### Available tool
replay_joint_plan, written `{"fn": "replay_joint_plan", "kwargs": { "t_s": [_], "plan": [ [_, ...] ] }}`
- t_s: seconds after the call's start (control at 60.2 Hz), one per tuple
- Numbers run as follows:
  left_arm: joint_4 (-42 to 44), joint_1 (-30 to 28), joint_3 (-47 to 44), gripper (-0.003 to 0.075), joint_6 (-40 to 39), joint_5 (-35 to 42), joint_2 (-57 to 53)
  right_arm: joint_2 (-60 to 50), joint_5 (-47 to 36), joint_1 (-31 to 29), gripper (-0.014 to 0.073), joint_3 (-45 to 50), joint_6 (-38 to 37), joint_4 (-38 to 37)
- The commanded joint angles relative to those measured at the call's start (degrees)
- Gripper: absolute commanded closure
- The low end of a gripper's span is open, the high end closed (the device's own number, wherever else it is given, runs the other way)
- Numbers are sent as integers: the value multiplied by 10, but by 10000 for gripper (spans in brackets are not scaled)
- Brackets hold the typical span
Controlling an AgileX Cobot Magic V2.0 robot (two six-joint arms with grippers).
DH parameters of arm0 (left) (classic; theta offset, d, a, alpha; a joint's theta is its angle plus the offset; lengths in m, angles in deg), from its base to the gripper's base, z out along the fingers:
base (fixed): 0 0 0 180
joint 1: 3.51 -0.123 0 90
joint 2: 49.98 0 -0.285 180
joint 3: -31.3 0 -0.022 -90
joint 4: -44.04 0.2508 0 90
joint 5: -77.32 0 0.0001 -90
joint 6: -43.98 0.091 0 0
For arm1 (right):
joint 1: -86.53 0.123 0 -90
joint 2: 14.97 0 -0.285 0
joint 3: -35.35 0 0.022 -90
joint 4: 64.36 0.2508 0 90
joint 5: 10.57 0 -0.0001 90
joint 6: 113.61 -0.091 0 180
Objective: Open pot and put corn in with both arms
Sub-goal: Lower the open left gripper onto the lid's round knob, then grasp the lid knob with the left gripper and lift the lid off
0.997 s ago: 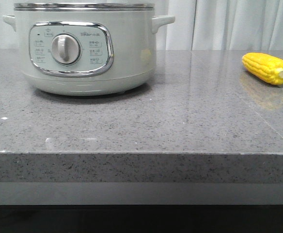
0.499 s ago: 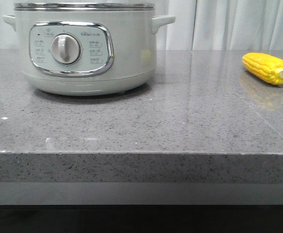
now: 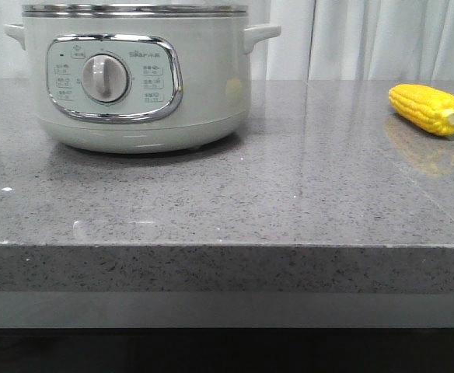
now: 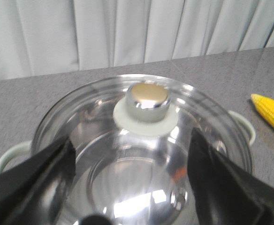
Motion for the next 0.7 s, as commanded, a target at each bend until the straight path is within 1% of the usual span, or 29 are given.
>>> {"fn": "replay_joint_plan", "kwargs": {
  "t_s": [0.0,0.316,0.499,0.682],
  "plan": [
    [-7,13,60,228,-1,54,24,2,-38,1,44,-20,2,-5],
    [-21,25,188,228,-1,56,143,2,-38,1,44,-20,2,-5],
    [-31,25,231,228,-1,56,193,2,-38,1,44,-20,2,-5],
    [-32,25,247,228,-1,57,226,2,-38,1,44,-20,2,-5]
  ]
}}
